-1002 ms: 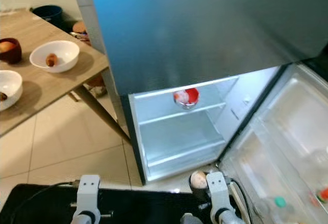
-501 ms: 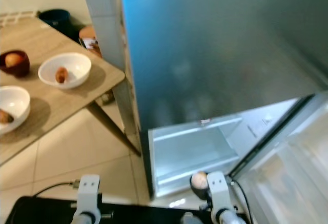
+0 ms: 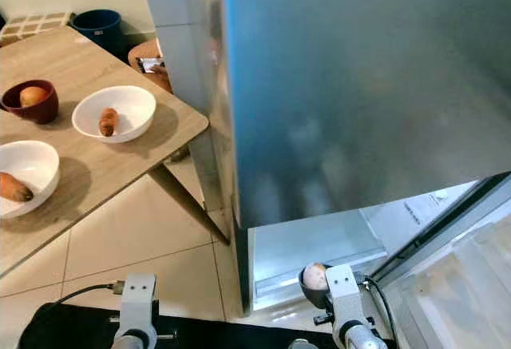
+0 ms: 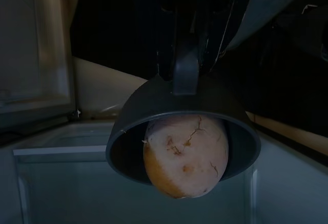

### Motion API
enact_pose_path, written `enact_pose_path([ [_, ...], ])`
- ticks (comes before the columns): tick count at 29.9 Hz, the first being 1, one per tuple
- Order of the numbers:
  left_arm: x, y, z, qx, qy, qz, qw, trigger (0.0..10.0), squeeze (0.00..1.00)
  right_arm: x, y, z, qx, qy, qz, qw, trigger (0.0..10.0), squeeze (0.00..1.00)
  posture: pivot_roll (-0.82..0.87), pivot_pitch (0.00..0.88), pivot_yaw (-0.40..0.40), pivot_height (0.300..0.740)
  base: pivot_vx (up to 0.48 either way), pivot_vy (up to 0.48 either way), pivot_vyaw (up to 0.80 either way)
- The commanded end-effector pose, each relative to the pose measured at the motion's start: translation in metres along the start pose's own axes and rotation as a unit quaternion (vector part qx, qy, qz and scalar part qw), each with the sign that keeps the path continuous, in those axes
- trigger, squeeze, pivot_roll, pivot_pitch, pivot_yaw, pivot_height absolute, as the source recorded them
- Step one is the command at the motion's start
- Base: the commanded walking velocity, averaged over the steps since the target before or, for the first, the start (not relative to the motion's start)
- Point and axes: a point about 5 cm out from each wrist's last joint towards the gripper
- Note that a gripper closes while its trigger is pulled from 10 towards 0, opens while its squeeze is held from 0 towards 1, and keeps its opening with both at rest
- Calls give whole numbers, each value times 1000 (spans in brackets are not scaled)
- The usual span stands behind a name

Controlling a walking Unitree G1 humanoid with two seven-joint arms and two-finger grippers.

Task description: Restocking fridge

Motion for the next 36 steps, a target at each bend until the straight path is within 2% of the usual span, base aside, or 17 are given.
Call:
enact_pose_path([
  [1, 1, 4, -7, 10, -10, -3, 1000, 10000, 0, -1, 3, -6, 8, 1, -2, 1000, 10000, 0, -93, 125, -14, 736, 0, 0, 0],
  [13, 0, 3, -6, 5, -4, 4, 1000, 10000, 0, -3, 2, -5, 7, 5, -3, 1000, 10000, 0, -98, 114, -17, 736, 0, -425, 0],
  [19, 0, 3, -6, 5, -2, 4, 1000, 10000, 0, -1, 2, -3, 3, 27, 13, 1000, 10000, 0, -98, 111, -19, 736, 0, -480, 0],
  [21, 0, 3, -6, 5, 0, 4, 1000, 10000, 0, 0, 2, -2, -1, 41, 18, 999, 10000, 0, -98, 111, -20, 736, 0, -480, 800],
  [23, -1, 3, -7, 4, 0, 4, 1000, 10000, 0, 0, 2, -3, 0, 36, 13, 999, 10000, 0, -99, 111, -21, 736, 0, -454, 800],
  [25, 0, 3, -7, 2, 6, 9, 1000, 10000, 0, -2, 2, -3, 6, 15, 4, 1000, 10000, 0, -101, 113, -21, 736, 0, 0, 0],
  [36, 2, 4, -7, -1, 13, 14, 1000, 10000, 0, -3, 2, -4, 6, 18, 5, 1000, 10000, 0, -101, 116, -25, 736, 0, 0, 0],
])
Point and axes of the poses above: a point about 5 cm out from each wrist's last joint towards the gripper, its own y axis pointing back from the gripper into the wrist, its own z axis along the axis of the wrist's last joint, x = y × z, and after that the axes turned 11 degrees about y, right-handed
